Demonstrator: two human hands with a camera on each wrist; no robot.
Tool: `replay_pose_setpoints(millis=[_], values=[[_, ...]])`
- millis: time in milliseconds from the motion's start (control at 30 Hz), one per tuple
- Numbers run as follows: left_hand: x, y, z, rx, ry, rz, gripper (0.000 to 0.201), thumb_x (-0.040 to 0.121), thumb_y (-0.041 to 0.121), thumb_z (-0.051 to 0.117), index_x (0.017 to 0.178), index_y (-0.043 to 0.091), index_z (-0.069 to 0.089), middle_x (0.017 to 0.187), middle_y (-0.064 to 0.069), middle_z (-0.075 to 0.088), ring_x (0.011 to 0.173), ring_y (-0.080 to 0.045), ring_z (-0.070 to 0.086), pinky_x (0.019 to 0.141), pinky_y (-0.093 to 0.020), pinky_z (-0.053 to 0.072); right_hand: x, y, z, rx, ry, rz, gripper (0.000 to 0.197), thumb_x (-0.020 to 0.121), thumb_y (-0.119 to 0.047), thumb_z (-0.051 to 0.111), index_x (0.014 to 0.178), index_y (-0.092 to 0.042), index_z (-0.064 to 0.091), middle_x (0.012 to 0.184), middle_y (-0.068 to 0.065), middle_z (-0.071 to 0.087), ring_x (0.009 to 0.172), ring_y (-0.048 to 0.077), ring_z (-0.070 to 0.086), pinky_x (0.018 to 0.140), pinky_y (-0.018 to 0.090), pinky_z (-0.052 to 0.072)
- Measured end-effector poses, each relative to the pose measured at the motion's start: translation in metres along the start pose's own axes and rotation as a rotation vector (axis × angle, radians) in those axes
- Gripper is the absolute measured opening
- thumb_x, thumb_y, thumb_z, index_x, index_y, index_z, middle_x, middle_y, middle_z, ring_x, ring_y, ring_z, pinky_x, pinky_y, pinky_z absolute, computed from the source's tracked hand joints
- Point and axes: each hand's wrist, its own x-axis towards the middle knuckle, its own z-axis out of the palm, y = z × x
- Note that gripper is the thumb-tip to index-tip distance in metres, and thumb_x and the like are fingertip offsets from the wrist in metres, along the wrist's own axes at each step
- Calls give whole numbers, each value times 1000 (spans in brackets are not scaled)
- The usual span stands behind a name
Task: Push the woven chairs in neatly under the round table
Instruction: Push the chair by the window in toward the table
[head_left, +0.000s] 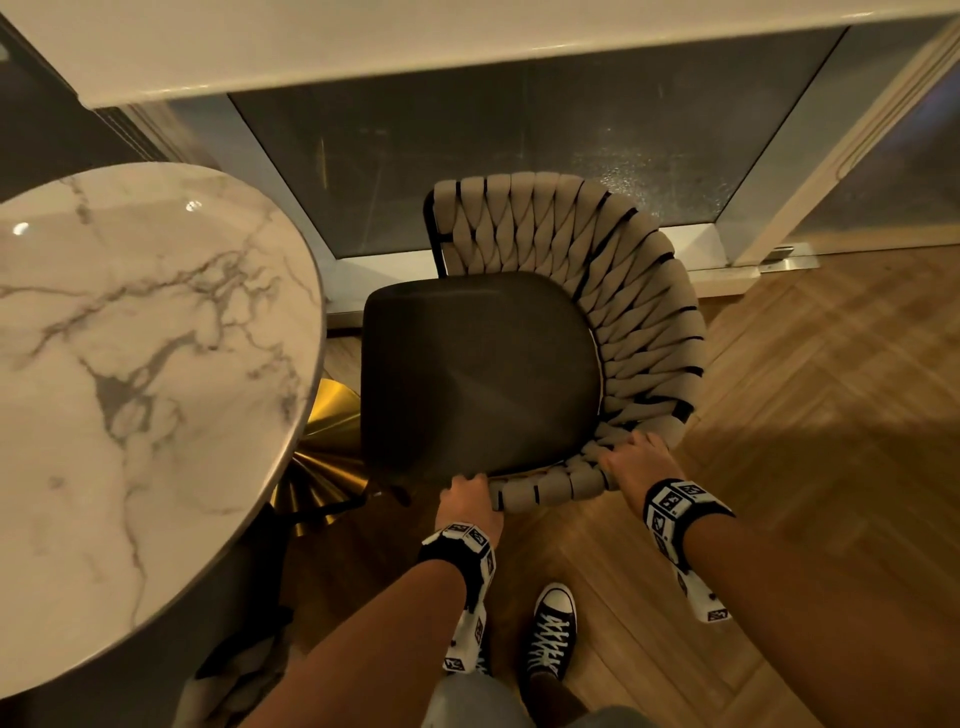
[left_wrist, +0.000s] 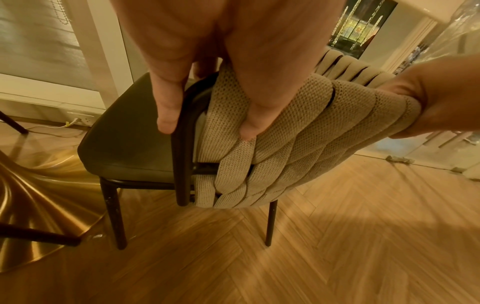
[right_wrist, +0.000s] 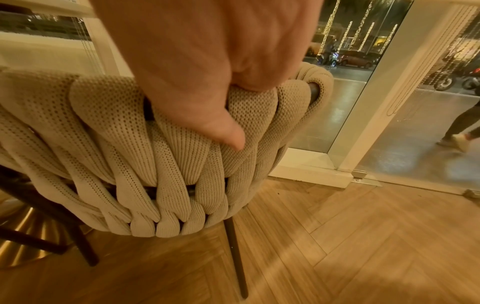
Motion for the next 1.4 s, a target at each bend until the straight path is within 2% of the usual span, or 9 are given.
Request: replay_pose_setpoints(millis=[467,600,767,933,1100,1200,1266,1333,1400], values=[[0,-3,-6,63,-23,34,28,86,25,64,113,19,58,115,-10,54,105,-33,58,91,-44,55,0,-2,-1,-26,-18,-16,23,98,-25,47,118,-24,59,119,4,63,115,27,48,102,39,34],[-1,-6,-9,59,-24,18,29,85,26,64,113,19,59,114,-9,54,105,-33,59,90,-45,56,-1,-5,-3,-22,-50,-24,17,96,-22,50,110,-23,59,116,4,64,113,27,49,101,39,34],[-7,-10,-10,27,-13,41,25,85,31,63,108,23,60,109,-5,54,98,-27,60,86,-43,57,-1,-4,-8,-31,-95,-21,24,92,-20,55,115,-22,58,119,3,63,116,24,52,102,36,36],[-25,-29,-33,7,-33,129,26,87,36,64,112,30,64,104,2,68,93,-21,66,80,-38,57,-9,-10,-13,35,-96,24,26,84,-19,61,109,-24,59,116,3,64,113,23,53,102,37,37],[-58,-89,-57,-126,-71,96,36,92,32,58,127,26,62,121,0,67,108,-20,63,94,-34,53,-28,-40,-10,98,-89,183,55,76,-37,62,129,-30,51,137,4,52,128,27,41,108,46,27],[-94,-141,-60,-210,-44,23,30,94,34,57,122,28,64,119,0,66,104,-17,64,90,-30,53,-49,-70,-11,249,-39,285,60,81,-35,57,138,-25,42,148,11,39,136,36,31,110,53,34],[-123,-177,-59,-315,-12,-9,23,96,31,56,115,27,67,110,3,68,98,-14,65,84,-28,54,-68,-101,-23,380,-44,305,55,84,-31,56,137,-22,42,145,12,43,131,36,41,105,50,41],[-152,-211,-57,-450,26,-47,16,96,29,57,108,29,68,100,5,69,89,-12,67,82,-31,58,-87,-139,-31,522,-102,258,39,90,-27,54,128,-21,50,131,10,56,115,30,55,94,42,48],[-181,-247,-50,-568,59,-91,14,96,29,57,103,29,69,95,3,70,82,-13,69,75,-30,60,-106,-185,-27,624,-138,181,24,92,-27,53,115,-26,56,119,5,64,99,24,60,85,38,52]])
